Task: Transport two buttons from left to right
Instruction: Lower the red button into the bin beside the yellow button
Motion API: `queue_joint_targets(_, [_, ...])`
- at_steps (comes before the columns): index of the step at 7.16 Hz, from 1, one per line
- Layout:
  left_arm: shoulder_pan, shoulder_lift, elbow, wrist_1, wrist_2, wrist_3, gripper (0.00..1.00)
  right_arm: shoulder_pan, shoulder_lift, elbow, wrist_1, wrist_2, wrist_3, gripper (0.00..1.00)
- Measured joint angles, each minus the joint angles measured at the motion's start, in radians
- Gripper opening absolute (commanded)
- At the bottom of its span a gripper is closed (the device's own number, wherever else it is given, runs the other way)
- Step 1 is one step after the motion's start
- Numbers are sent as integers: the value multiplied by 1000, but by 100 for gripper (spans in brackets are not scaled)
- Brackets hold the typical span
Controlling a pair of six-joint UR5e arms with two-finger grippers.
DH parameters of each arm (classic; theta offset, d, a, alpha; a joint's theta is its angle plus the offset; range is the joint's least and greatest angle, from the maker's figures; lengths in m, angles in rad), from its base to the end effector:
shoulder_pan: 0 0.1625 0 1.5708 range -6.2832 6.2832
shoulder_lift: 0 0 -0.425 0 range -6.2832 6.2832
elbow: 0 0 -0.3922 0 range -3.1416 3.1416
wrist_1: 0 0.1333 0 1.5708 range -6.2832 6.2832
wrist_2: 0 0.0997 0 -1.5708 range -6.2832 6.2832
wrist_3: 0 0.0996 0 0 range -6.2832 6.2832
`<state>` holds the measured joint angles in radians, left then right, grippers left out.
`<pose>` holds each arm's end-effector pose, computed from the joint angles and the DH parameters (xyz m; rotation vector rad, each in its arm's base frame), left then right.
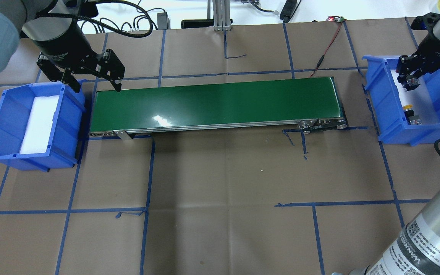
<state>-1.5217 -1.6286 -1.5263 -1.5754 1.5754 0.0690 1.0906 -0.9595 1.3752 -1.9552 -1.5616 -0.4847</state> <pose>-0.1074 -0.5205 0.4802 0.0313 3.1378 0.0285 -0.2040 -0.6822 0.2495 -0.0068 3.1187 0.0366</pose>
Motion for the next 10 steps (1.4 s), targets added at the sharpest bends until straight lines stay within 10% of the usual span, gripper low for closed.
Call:
queue_joint_targets(2, [0, 0, 0, 0, 0, 0, 100, 0, 7, 23, -18, -1, 0, 21])
queue_joint_targets(3, [0, 0, 0, 0, 0, 0, 100, 0, 12, 24, -23, -1, 0, 70])
queue_joint_targets(4, [0, 1, 1, 0, 0, 0, 100, 0, 16, 20, -27, 0, 0, 98])
queue_joint_targets(10, [0, 1, 1, 0, 1, 1, 100, 2, -19, 15, -45, 7, 1, 100])
